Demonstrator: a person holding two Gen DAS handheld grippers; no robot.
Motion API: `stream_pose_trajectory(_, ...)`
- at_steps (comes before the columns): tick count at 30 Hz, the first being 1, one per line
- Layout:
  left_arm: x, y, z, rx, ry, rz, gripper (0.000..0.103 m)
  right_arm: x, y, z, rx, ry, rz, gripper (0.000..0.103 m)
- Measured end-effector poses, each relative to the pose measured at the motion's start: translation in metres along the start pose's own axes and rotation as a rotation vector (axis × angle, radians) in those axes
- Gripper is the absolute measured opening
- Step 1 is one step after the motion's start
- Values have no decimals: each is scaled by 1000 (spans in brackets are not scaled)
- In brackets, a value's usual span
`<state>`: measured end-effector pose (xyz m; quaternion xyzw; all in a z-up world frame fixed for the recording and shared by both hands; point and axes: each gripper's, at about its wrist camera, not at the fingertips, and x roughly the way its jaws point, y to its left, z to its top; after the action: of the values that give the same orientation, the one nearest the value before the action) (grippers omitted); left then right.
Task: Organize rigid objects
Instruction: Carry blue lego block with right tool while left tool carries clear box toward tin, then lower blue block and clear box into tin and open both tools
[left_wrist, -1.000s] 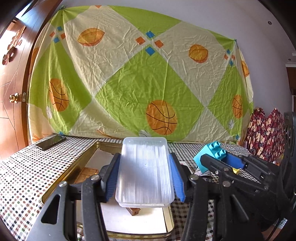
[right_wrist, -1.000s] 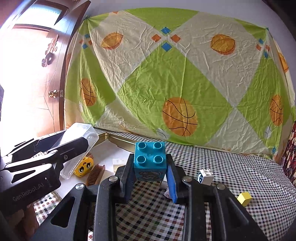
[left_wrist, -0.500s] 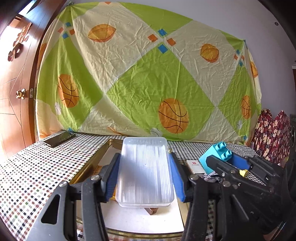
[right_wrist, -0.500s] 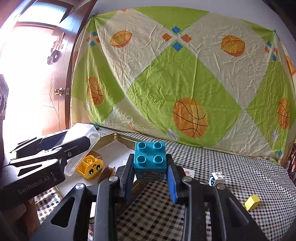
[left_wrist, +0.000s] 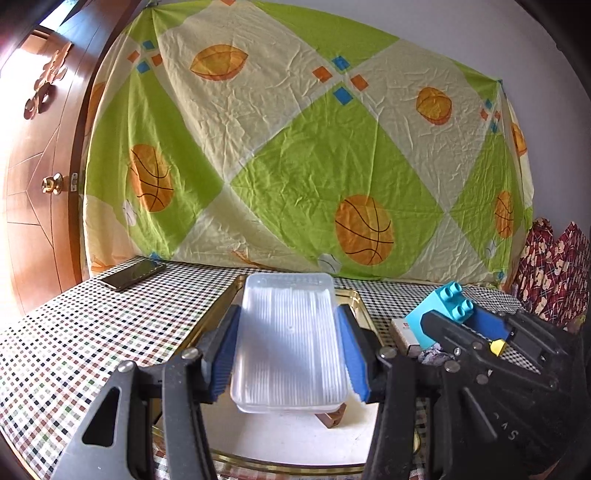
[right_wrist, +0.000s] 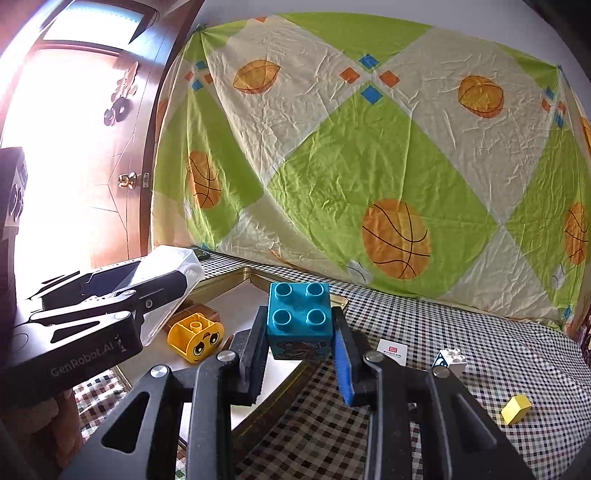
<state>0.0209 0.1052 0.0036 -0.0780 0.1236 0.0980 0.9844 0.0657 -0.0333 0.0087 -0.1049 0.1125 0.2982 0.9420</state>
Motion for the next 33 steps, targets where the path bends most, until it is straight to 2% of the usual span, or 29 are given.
stream_pose_trajectory(22,11,17,4,22,29,25,51,17,23,3,-40,26,42,34)
stream_pose_trajectory(27,21,20,5,25,65,23,51,23,23,2,-30,48,56,34)
stream_pose_trajectory(33,41,24,5,12,158,-22,51,34,18,3,-16,78,68,34)
